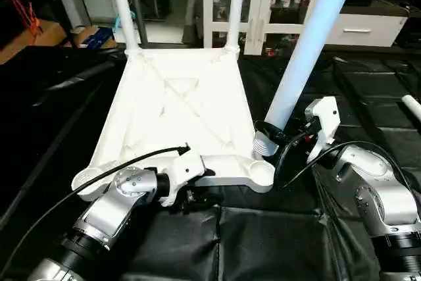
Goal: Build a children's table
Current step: Insert table leg to table base
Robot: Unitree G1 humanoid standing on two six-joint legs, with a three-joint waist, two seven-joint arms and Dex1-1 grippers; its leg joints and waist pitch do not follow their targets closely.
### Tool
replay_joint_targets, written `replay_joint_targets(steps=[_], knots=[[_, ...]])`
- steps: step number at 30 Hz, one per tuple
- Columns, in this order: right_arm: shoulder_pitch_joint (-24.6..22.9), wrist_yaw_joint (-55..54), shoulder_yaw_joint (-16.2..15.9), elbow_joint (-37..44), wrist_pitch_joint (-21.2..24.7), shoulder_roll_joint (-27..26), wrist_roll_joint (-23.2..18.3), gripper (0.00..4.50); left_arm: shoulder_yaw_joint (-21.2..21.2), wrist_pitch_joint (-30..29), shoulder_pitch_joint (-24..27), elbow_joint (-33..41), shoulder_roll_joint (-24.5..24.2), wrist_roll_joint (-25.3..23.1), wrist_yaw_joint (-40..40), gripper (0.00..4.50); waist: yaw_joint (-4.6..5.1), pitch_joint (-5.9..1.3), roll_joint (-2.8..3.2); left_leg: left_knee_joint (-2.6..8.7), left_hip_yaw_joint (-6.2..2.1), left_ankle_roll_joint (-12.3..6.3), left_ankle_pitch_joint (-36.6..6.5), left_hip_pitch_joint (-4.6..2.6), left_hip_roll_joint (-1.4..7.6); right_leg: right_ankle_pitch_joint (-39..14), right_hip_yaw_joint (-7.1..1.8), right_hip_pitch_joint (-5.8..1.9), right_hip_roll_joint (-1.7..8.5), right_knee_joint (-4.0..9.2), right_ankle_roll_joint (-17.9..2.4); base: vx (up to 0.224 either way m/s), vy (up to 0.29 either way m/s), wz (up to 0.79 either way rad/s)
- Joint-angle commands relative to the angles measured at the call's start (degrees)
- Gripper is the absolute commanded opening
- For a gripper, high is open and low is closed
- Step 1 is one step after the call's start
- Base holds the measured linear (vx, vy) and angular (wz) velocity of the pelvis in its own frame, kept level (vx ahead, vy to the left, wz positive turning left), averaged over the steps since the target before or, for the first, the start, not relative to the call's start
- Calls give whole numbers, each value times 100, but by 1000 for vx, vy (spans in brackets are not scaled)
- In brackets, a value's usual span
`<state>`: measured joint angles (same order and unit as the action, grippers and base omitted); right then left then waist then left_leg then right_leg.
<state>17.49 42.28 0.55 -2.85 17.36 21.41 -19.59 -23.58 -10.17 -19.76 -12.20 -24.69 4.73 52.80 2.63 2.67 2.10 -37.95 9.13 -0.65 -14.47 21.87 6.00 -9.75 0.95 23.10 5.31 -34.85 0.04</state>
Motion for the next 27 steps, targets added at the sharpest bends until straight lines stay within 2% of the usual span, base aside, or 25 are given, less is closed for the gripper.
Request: replay_joint_targets(steps=[1, 4, 6, 8, 9, 11, 16, 19, 20, 22, 25, 27], knots=[[26, -14, -50, 133, -72, 17, 42, 188, -69, -12, -124, 129, -77, -87, 94, 250, -8, -299, 10, 710, -261, 10, -1616, -94, 608, -1157, -180, -215, 343, 366, -1521, 0, 0, 0], [32, -1, -61, 129, -80, 16, 57, 188, -102, 16, -155, 126, -108, -167, 117, 220, -1, -306, -2, 702, -259, -37, -1458, -72, 608, -983, -183, -231, 351, 357, -1545, 0, 0, 0], [37, 3, -66, 124, -86, 11, 67, 188, -135, 33, -175, 119, -140, -235, 164, 209, -9, -314, 14, 695, -261, -109, -1297, -68, 612, -815, -181, -240, 356, 342, -1580, 0, 0, 0], [37, 0, -75, 125, -95, 1, 71, 188, -137, 21, -174, 127, -150, -277, 193, 199, -5, -314, 21, 698, -262, -152, -1234, -61, 615, -724, -174, -251, 353, 333, -1616, 0, 0, 0], [36, -2, -77, 125, -96, -1, 72, 188, -136, 19, -173, 128, -150, -279, 197, 177, -9, -314, 24, 699, -259, -158, -1230, -70, 618, -709, -174, -245, 352, 334, -1626, 0, 0, 0], [29, 1, -88, 124, -111, -2, 83, 188, -158, 4, -179, 130, -157, -296, 225, 173, -8, -314, 22, 698, -257, -172, -1219, -66, 618, -675, -172, -250, 352, 329, -1656, 0, 0, 0], [31, -12, -117, 123, -137, -18, 87, 188, -194, 37, -213, 99, -152, -356, 287, 143, -41, -295, 37, 702, -240, -162, -1362, -92, 617, -876, -180, -221, 349, 354, -1655, 0, 0, 0], [33, -12, -130, 131, -141, -34, 81, 188, -143, 15, -261, 108, -135, -340, 352, 133, -97, -282, 49, 722, -243, -52, -1510, -109, 622, -1094, -182, -201, 343, 366, -1575, 0, 0, 0], [32, -11, -131, 133, -141, -35, 80, 188, -139, 14, -264, 110, -135, -337, 359, 115, -112, -282, 52, 725, -240, -32, -1530, -116, 621, -1116, -183, -193, 340, 367, -1560, 0, 0, 0], [18, -4, -139, 158, -132, -42, 71, 188, -126, -8, -270, 137, -149, -321, 388, 108, -138, -291, 54, 727, -235, 2, -1469, -123, 619, -992, -183, -188, 335, 355, -1551, 0, 0, 0], [3, 13, -155, 175, -126, -56, 70, 188, -144, -48, -257, 157, -190, -348, 418, 91, -152, -302, 38, 726, -227, -67, -1206, -93, 617, -680, -179, -221, 347, 329, -1582, 0, 0, 0], [-6, 21, -169, 183, -126, -71, 71, 188, -147, -103, -219, 195, -223, -370, 421, 82, -157, -297, 43, 726, -223, -91, -1230, -97, 618, -731, -182, -219, 353, 335, -1596, 0, 0, 0]])
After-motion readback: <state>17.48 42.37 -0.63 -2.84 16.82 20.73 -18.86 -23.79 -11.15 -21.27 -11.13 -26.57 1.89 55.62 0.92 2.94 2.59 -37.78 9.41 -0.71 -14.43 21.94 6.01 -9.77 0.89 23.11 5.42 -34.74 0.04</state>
